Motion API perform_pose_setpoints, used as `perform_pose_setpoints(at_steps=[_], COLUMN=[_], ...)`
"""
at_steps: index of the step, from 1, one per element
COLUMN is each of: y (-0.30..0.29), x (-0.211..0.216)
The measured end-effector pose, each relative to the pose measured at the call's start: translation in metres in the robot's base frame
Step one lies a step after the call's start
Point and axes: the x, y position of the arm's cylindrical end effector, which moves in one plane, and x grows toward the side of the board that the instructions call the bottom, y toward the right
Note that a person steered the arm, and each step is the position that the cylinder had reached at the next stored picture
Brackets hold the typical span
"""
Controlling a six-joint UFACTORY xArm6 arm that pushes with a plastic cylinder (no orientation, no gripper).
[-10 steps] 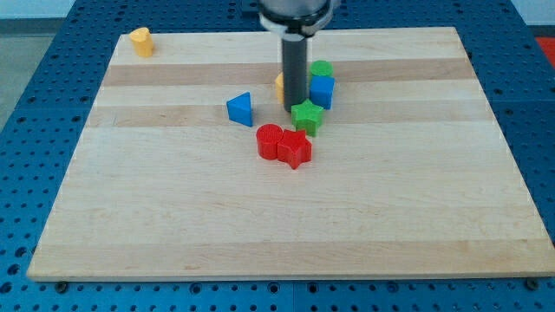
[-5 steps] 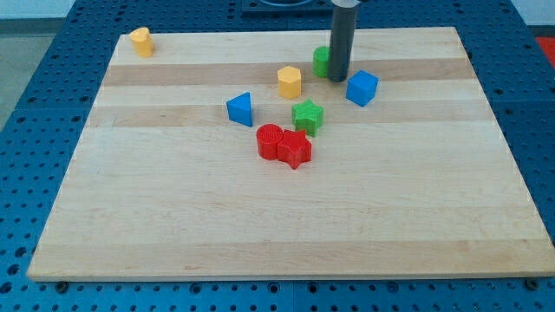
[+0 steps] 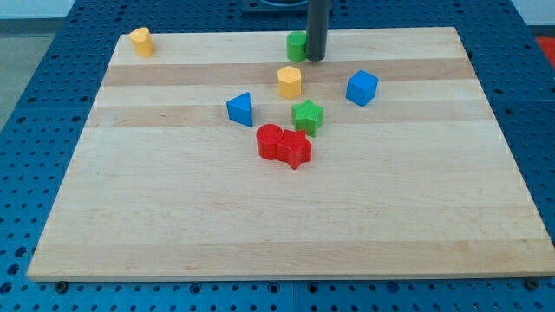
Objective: Move the green circle to the top centre of the board
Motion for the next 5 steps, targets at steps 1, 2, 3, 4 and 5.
perform_pose_setpoints(at_steps=[1,2,3,4,5], y=[0.002,0.008,-0.005,-0.02,-0.02], x=[0.0,-0.009,-0.014,-0.014,-0.013])
